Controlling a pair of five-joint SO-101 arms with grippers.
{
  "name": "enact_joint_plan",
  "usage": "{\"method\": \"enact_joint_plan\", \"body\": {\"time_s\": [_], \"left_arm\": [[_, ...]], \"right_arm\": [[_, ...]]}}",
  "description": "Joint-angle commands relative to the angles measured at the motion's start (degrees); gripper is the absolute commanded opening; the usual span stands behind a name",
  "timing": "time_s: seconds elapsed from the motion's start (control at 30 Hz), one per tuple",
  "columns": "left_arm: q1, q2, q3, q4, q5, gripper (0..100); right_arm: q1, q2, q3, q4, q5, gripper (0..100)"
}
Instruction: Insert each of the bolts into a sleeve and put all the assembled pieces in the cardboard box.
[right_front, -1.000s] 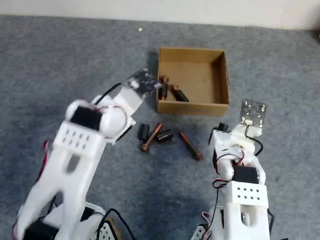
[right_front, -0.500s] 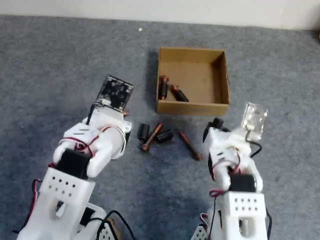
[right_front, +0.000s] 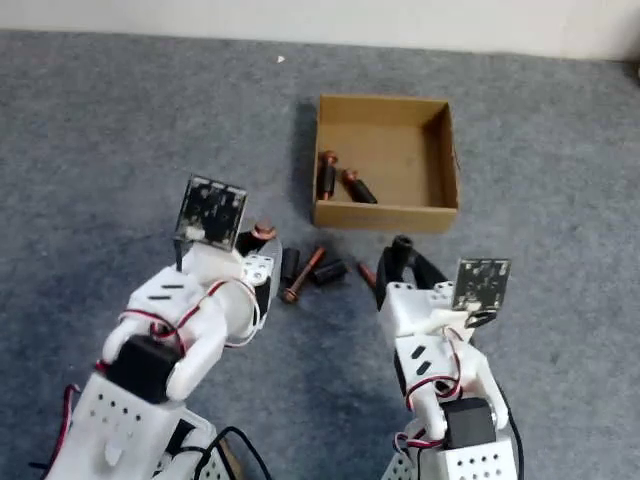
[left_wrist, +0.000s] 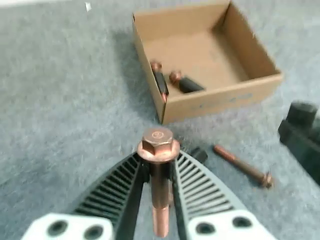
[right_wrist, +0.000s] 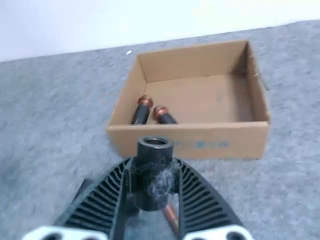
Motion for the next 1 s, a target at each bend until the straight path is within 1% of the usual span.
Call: {"method": "enact_joint_plan", "body": {"time_s": [0.0,0.1,0.2,0.37,0.47,0.5,0.57,0.63,0.7,0.77,0.83,0.97], "left_arm": [[0.7,-7.9,6.6,-8.4,0.8,1],[0.7,-13.4,11.6,-12.3,0.8,1],[1.1,-18.2,14.5,-14.3,0.7,1],[1.1,-24.1,18.2,-18.7,0.9,1],[2.0,-27.2,21.7,-24.4,1.3,1],[2.7,-28.2,23.3,-27.2,2.7,1],[3.8,-30.3,26.8,-33.1,6.6,1],[5.0,-32.2,30.0,-38.9,9.6,1],[6.1,-33.7,32.7,-44.7,10.7,1],[6.9,-34.3,34.3,-49.1,10.6,1],[7.6,-34.5,34.9,-51.3,10.6,1],[8.5,-34.5,35.4,-51.7,10.6,1]], "right_arm": [[-2.1,-0.8,-0.4,-0.2,0.6,0.5],[-2.2,-0.8,-0.3,-0.2,0.6,0.5],[-2.6,-0.8,0.0,-0.2,0.6,0.5],[-9.7,-0.8,0.1,-0.2,0.7,0.5],[-12.9,-0.8,0.1,-0.3,0.7,0.5],[-13.7,-0.8,0.1,-0.3,0.8,0.5],[-15.0,-0.8,0.1,-0.3,3.4,0.5],[-16.5,-0.8,0.3,-0.3,8.6,0.5],[-18.1,-0.8,1.9,-1.2,11.6,0.5],[-18.4,-0.8,4.1,-4.4,13.3,0.5],[-18.4,-0.8,6.6,-8.5,15.7,0.5],[-18.6,-0.8,10.8,-15.3,20.6,0.5]]}}
